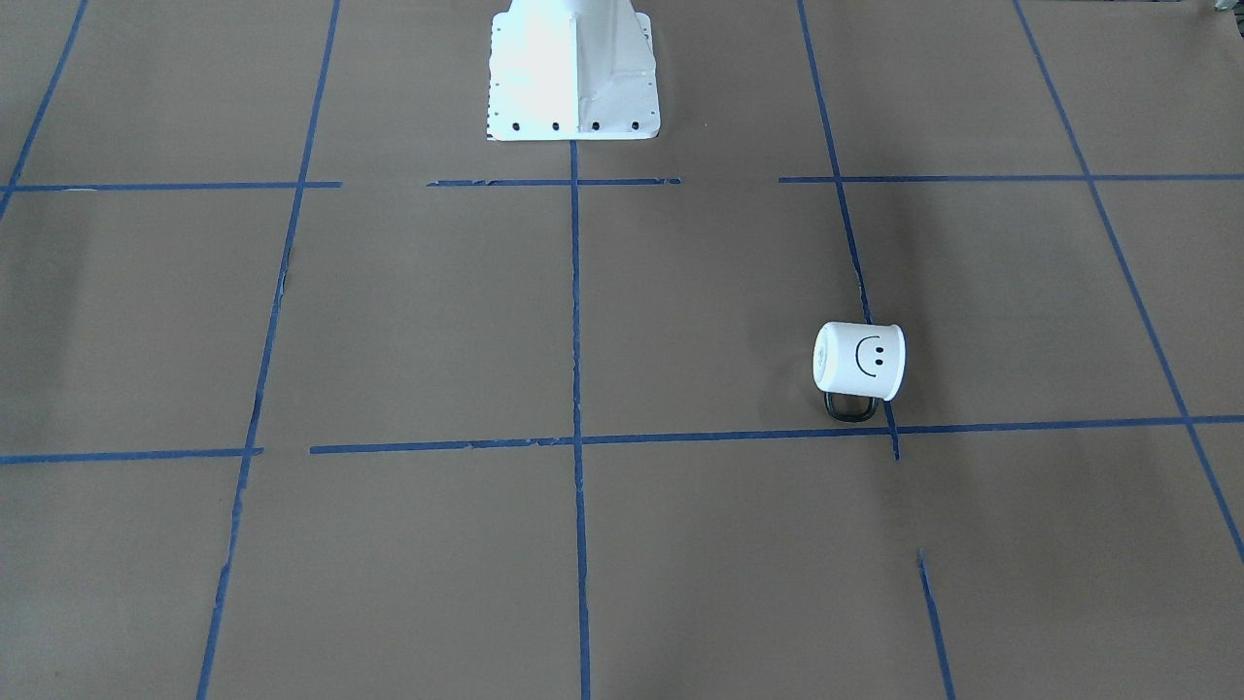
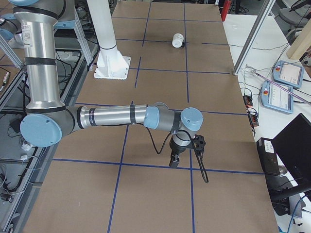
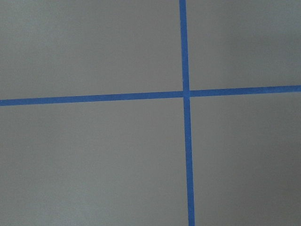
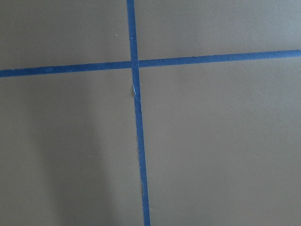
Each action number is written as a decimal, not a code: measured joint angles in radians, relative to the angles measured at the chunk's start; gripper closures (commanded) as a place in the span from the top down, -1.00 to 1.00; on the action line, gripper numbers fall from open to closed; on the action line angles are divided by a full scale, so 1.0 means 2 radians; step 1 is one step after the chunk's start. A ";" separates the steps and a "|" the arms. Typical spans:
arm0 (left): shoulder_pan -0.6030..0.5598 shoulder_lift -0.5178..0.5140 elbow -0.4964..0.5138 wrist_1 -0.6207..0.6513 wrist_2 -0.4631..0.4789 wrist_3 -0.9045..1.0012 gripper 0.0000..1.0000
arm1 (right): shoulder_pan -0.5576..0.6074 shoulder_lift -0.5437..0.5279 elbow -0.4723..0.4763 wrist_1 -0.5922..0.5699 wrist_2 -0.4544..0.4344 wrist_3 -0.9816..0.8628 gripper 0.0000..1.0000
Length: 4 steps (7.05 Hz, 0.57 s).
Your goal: Flip mug
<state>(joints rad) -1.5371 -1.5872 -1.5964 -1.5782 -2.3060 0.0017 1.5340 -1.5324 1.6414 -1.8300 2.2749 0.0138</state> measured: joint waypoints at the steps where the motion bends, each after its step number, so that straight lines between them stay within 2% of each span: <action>1: 0.000 -0.001 0.000 -0.001 0.000 0.001 1.00 | 0.000 0.000 0.000 0.000 0.000 0.000 1.00; 3: 0.001 -0.018 0.000 -0.002 -0.001 -0.001 1.00 | 0.000 0.000 0.000 0.000 0.000 0.000 1.00; 4: 0.002 -0.042 0.000 -0.003 -0.002 -0.002 1.00 | 0.000 0.000 0.000 0.000 0.000 0.000 1.00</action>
<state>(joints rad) -1.5331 -1.6708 -1.5954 -1.5846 -2.3098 -0.0023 1.5340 -1.5325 1.6414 -1.8300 2.2749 0.0138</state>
